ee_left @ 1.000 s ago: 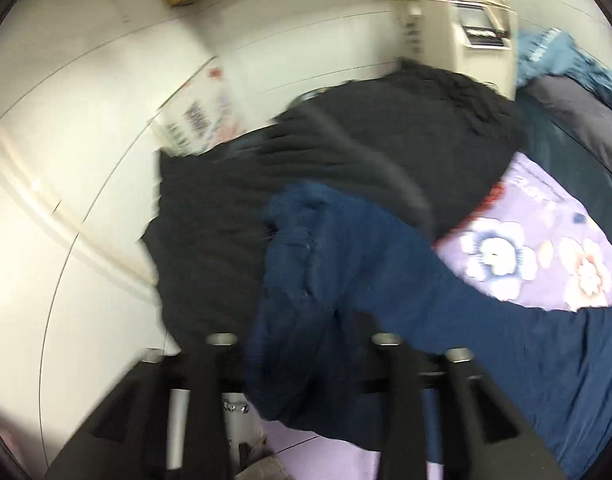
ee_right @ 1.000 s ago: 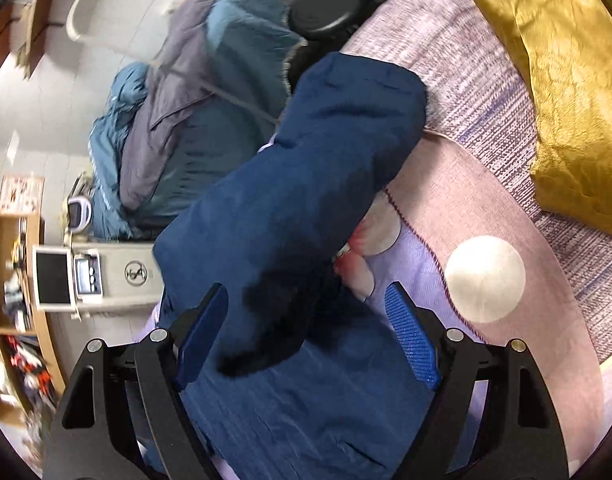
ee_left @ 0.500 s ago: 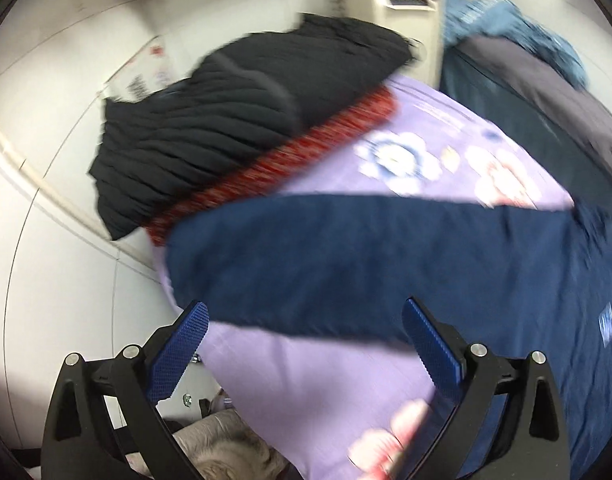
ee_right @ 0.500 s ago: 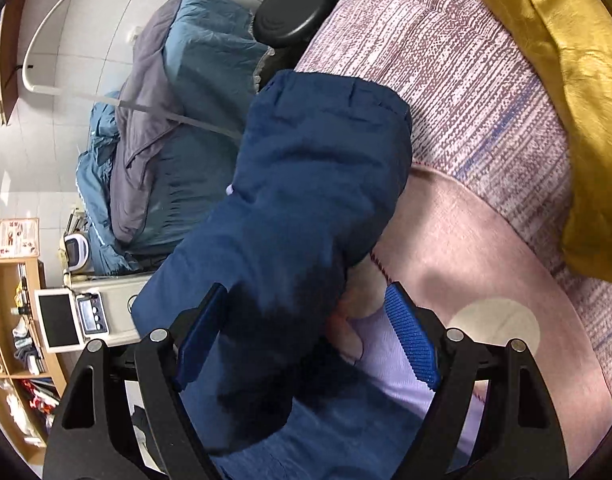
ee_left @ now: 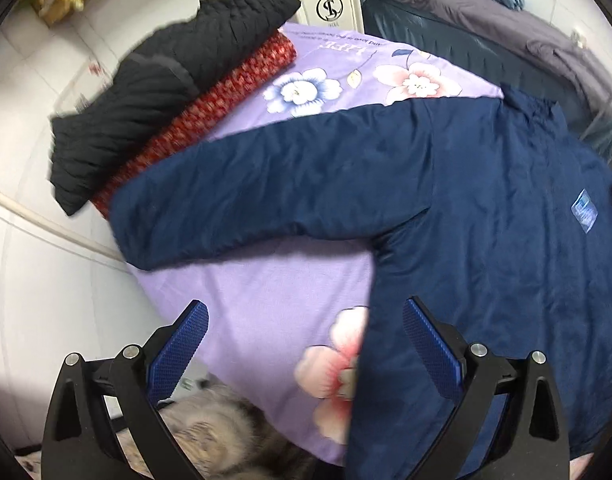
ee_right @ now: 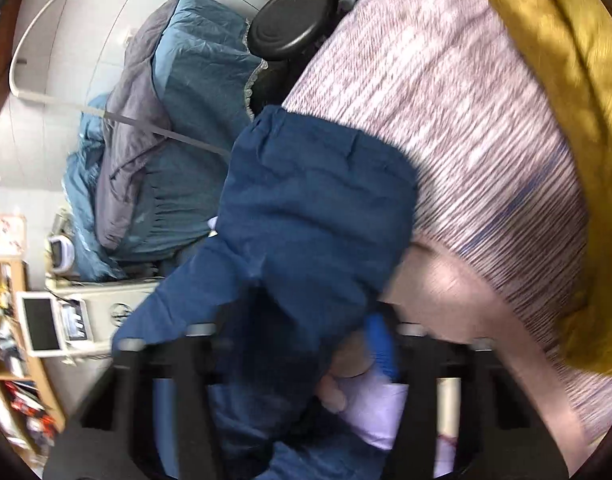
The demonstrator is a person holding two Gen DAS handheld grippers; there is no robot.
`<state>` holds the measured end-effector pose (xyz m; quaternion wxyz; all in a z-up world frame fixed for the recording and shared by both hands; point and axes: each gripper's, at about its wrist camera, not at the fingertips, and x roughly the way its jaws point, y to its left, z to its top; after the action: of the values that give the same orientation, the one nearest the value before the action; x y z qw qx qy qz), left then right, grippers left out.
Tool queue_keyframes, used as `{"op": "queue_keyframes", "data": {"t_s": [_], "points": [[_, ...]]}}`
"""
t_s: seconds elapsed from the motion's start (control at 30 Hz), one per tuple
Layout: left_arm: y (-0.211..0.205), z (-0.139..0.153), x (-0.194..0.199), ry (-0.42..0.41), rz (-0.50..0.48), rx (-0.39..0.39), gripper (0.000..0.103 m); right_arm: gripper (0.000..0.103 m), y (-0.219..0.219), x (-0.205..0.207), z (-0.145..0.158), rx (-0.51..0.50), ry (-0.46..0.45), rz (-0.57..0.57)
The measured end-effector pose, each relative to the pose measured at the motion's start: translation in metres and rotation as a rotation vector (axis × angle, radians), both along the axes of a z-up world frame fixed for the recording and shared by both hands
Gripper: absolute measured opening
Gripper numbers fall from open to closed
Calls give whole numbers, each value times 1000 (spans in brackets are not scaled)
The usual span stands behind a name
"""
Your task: Fold large clothes
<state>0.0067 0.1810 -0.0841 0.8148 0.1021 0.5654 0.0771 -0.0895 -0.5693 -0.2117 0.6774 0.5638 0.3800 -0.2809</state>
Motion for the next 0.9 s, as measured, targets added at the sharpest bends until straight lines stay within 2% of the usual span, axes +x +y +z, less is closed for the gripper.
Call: {"op": "queue_keyframes", "data": {"t_s": [0.07, 0.2, 0.33, 0.43, 0.63, 0.8, 0.9], "points": [[-4, 1, -4, -10, -30, 61, 96, 19, -4, 1, 15, -54, -3, 22], [-11, 7, -6, -17, -48, 47, 96, 14, -15, 2, 53, -196, 30, 31], [-18, 14, -8, -39, -64, 43, 96, 12, -48, -18, 98, -370, 105, -58], [-18, 17, -11, -55, -79, 60, 96, 11, -82, -42, 136, -508, 199, -140], [-3, 13, -16, -37, -20, 32, 96, 10, -110, -66, 160, -476, 157, -180], [-1, 12, -17, -38, -9, 17, 96, 10, -84, -34, 168, -550, 150, -76], [-6, 12, -17, -42, -21, 15, 96, 10, -52, -2, 182, -599, 111, 11]]}}
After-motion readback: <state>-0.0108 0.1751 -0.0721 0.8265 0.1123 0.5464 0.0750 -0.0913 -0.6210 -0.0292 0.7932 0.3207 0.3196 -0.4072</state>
